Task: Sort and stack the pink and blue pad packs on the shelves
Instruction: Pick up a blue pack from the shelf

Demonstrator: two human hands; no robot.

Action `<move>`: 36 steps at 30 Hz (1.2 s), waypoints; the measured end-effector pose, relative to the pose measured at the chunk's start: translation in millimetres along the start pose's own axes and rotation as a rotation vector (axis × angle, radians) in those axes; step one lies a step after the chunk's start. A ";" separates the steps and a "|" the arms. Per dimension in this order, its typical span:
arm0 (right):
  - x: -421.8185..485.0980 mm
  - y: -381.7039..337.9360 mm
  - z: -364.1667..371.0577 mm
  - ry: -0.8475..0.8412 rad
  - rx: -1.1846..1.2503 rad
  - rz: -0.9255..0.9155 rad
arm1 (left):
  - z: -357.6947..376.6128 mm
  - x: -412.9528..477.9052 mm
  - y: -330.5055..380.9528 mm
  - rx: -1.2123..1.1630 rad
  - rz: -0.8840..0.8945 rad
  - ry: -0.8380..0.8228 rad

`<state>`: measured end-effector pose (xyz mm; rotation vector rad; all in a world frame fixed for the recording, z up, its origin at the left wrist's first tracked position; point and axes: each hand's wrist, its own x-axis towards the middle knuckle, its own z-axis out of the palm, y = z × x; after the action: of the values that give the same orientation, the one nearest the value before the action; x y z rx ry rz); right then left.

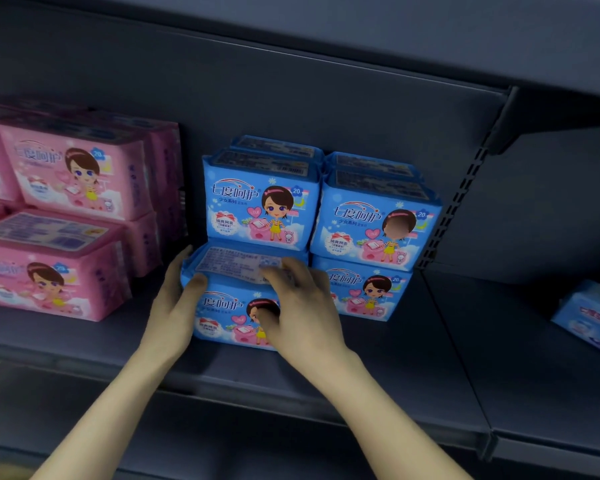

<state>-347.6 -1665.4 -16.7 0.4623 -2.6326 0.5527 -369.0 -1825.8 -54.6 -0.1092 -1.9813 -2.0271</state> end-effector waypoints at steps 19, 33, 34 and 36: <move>-70.6 50.2 -76.5 -0.217 -0.022 0.203 | 101.7 -60.0 66.3 0.931 0.526 -0.140; -215.7 137.3 -175.9 -0.217 -0.152 0.503 | 246.6 -171.0 62.5 0.996 0.708 -0.504; -225.9 142.1 -182.2 -0.217 -0.164 0.516 | 255.6 -179.5 62.8 1.009 0.714 -0.527; -246.0 151.3 -194.6 -0.217 -0.190 0.545 | 273.8 -196.4 64.3 1.039 0.728 -0.569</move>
<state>-132.9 -1391.2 -11.2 -0.2828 -2.9857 0.4175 -207.8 -1523.9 -32.4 -1.0479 -2.5150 -0.4250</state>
